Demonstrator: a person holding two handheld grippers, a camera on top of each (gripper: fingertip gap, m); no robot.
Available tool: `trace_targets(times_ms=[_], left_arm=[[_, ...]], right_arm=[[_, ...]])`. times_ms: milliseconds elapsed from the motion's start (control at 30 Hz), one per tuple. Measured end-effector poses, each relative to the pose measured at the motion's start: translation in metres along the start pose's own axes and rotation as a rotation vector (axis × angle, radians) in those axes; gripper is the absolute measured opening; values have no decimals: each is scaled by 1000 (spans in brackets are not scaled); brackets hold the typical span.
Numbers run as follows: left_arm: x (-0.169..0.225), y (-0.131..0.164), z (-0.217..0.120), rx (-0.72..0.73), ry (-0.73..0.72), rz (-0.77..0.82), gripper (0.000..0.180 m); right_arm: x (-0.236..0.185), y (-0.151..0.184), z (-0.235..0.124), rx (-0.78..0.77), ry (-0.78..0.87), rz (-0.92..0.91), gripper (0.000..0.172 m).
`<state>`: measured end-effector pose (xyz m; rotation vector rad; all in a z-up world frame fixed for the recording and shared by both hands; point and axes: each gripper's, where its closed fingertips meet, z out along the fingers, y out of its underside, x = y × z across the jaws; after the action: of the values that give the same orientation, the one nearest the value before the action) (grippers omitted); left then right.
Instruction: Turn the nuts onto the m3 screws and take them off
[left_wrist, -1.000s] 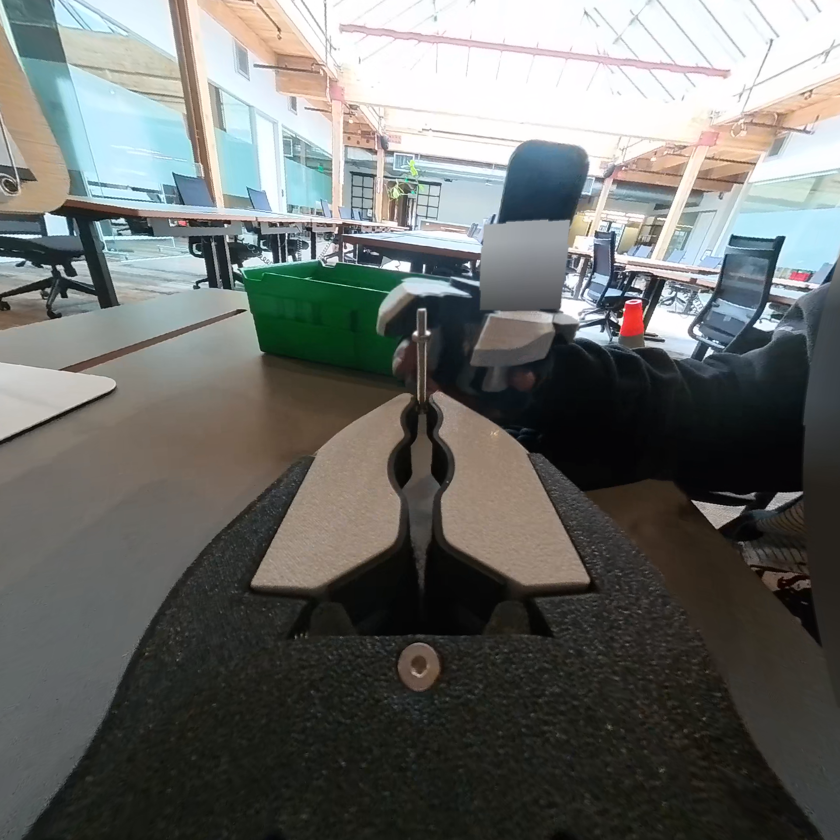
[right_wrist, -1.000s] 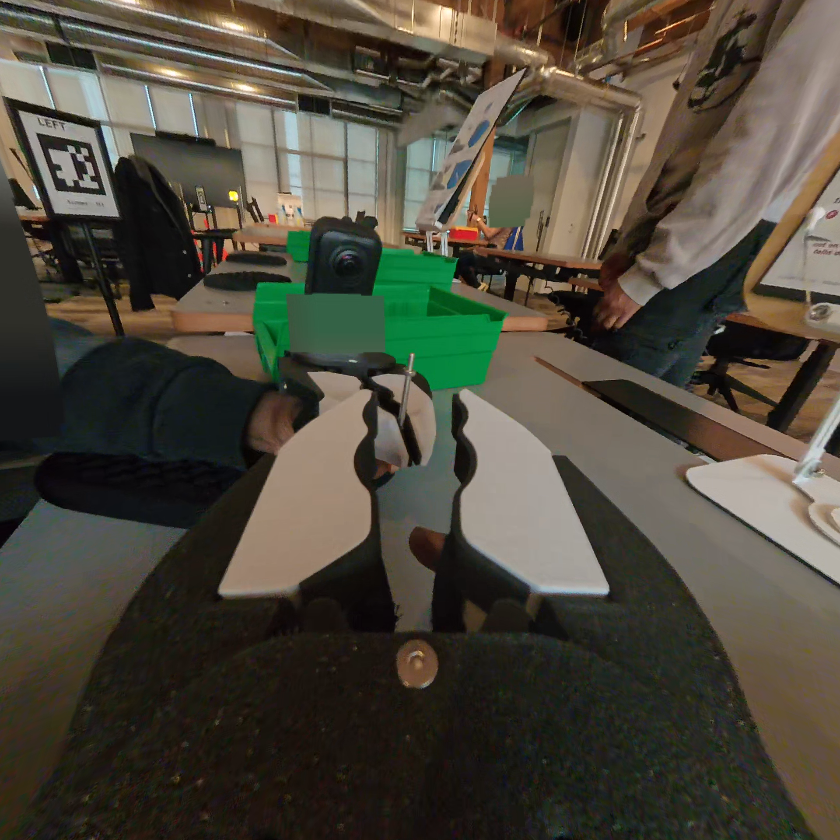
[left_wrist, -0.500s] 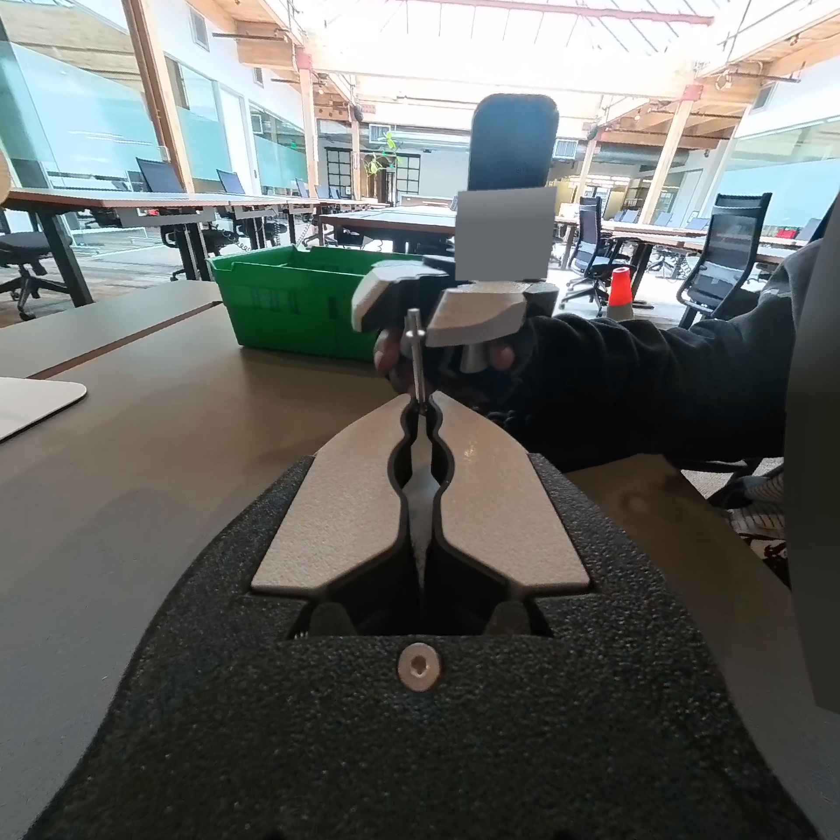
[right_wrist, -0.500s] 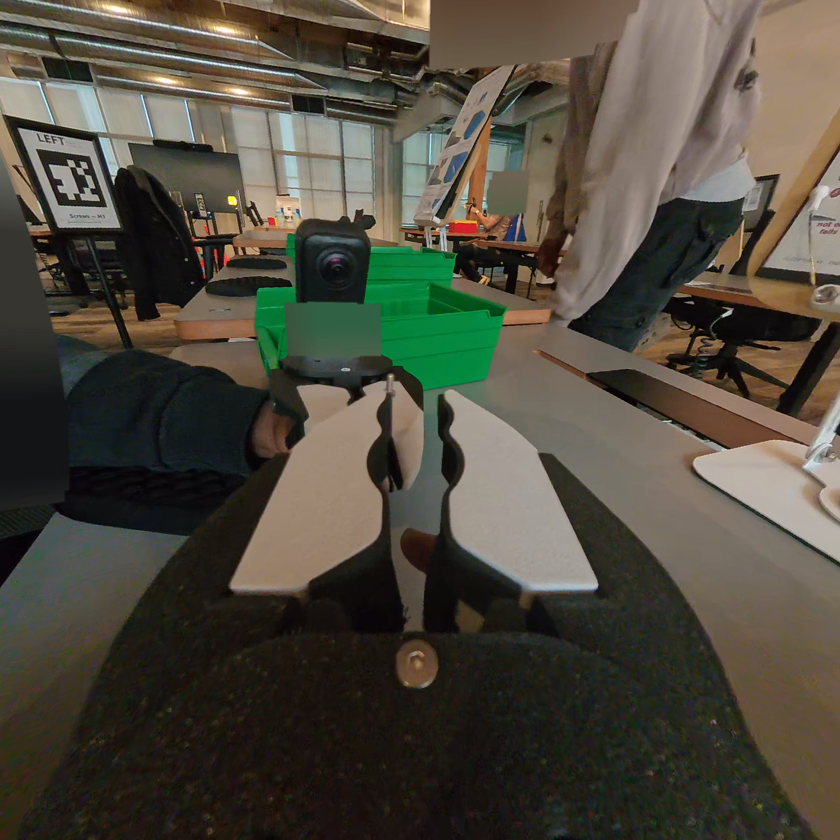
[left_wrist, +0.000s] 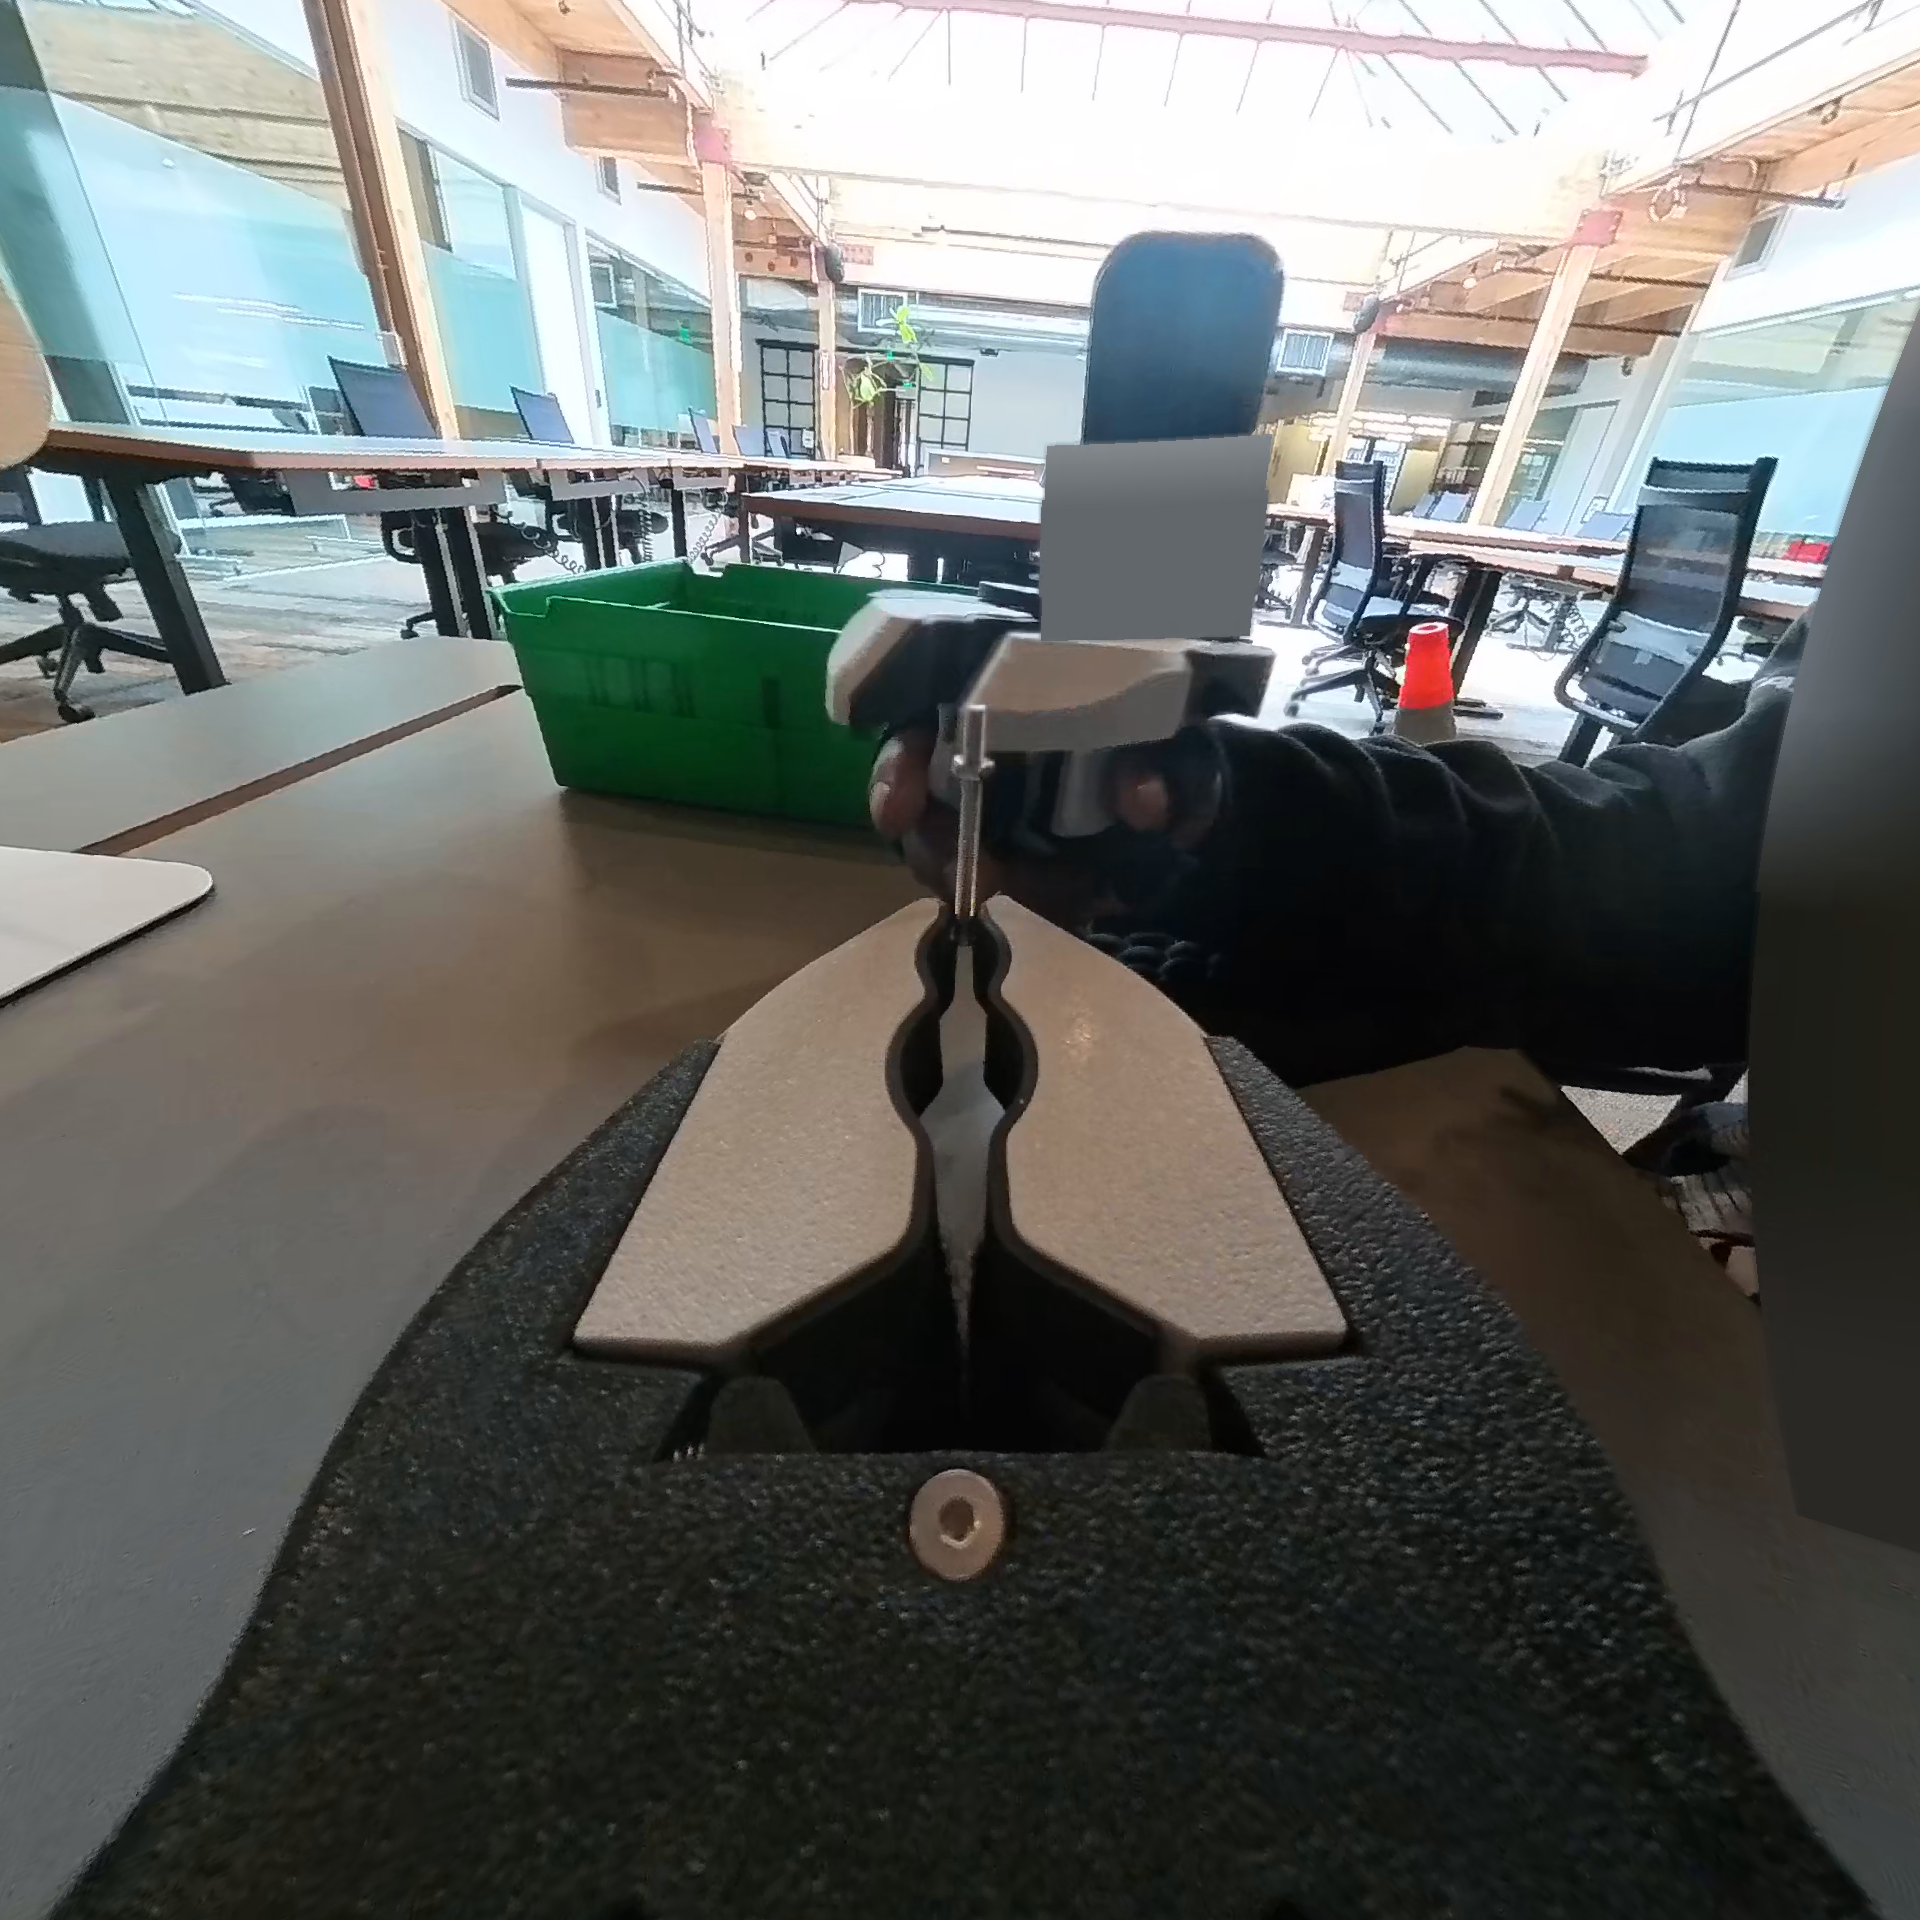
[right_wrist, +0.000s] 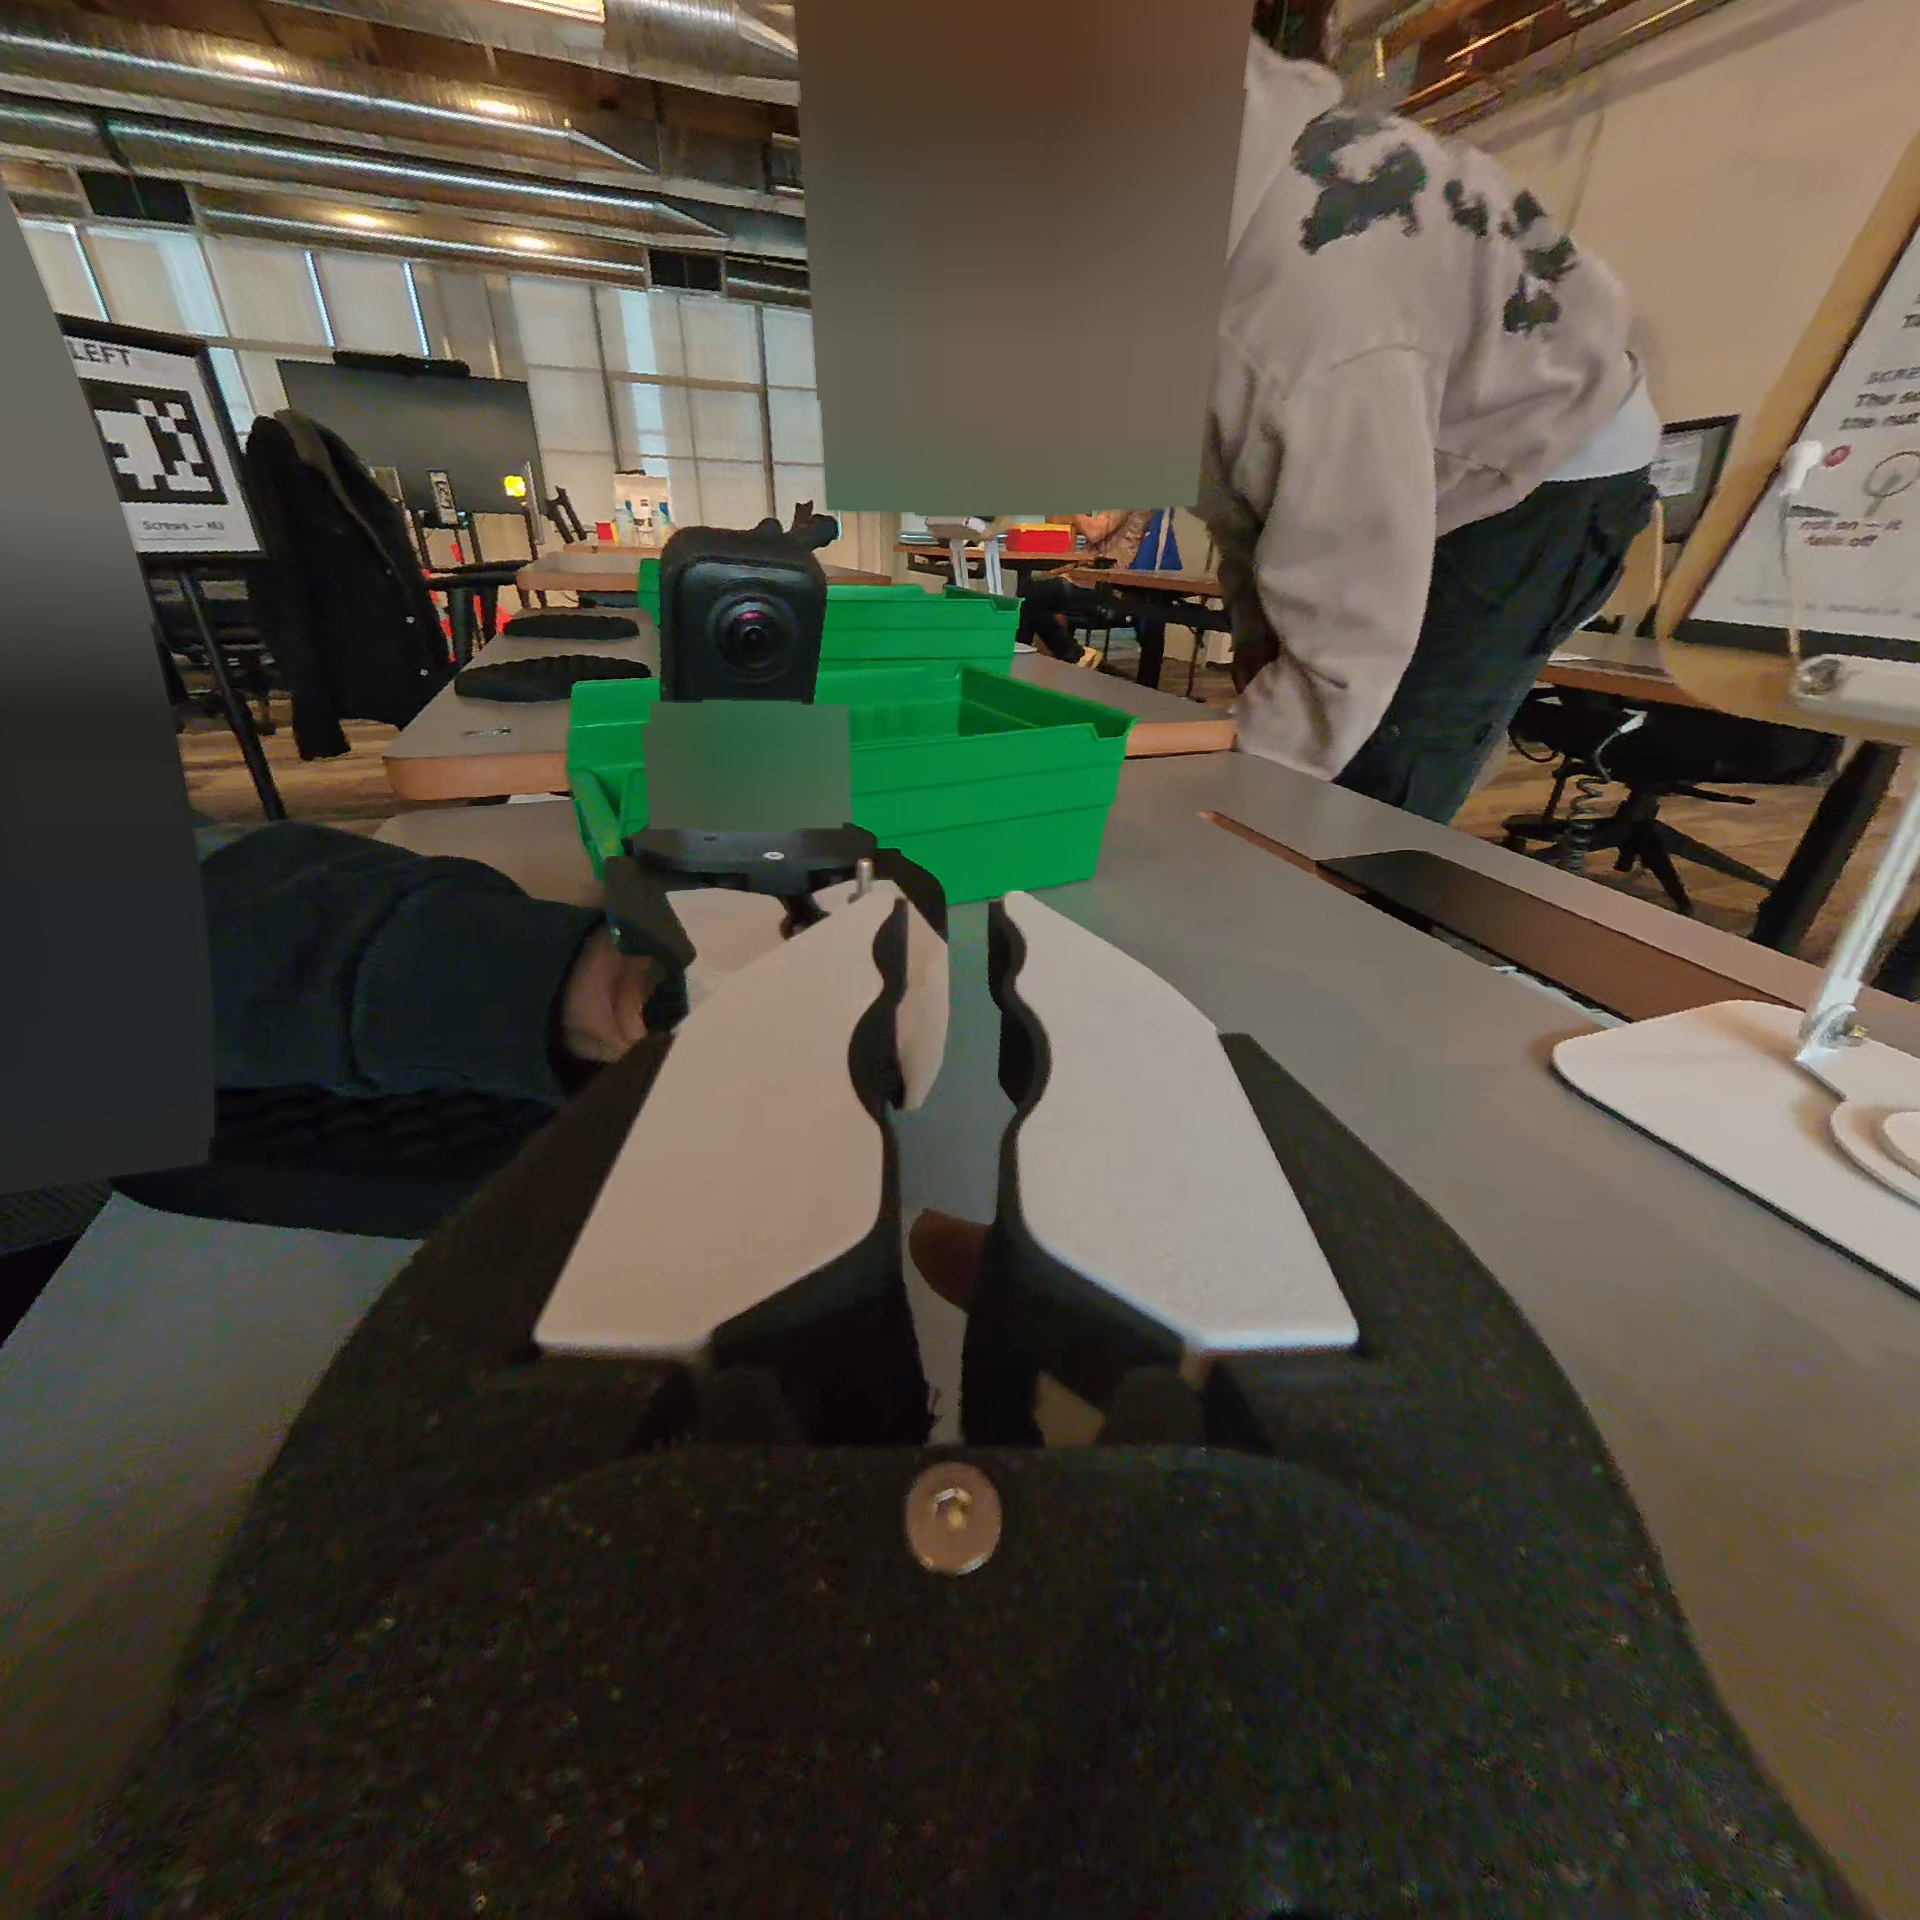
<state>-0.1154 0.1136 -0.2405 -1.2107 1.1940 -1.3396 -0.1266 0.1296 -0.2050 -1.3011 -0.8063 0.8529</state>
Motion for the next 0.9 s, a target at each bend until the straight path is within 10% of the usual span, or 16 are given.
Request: trace_targets(times_ms=[900], left_arm=[[3,2,2,-18,15,11,2]], right_arm=[[-2,4,2,-25,-20,-19,26]])
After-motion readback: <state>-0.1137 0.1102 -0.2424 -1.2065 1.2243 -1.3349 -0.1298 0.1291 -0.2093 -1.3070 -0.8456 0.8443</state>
